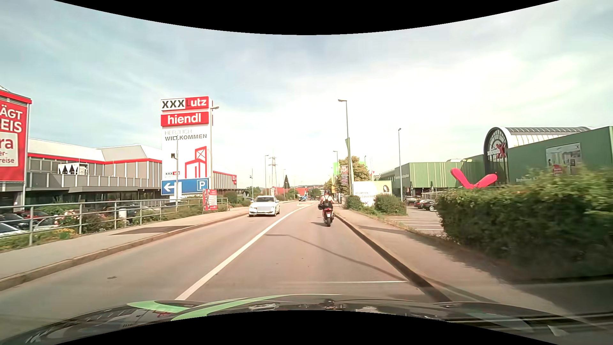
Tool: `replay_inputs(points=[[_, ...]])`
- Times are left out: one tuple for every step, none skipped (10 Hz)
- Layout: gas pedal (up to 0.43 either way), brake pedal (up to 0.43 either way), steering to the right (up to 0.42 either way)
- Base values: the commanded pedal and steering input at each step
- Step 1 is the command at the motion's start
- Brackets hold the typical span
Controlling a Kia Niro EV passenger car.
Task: Follow the waypoints while adhering to traffic rules and regulations
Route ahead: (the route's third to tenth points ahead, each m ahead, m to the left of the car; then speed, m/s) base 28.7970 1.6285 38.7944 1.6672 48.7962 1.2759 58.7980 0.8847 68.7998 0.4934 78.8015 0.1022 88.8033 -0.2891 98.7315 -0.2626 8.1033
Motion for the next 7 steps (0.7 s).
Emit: replay_inputs(points=[[0.000,0.000,0.004],[0.000,0.000,0.005],[0.000,0.000,0.004],[0.000,0.000,0.005],[0.000,0.000,0.005],[0.000,0.000,0.005],[0.000,0.000,0.004]])
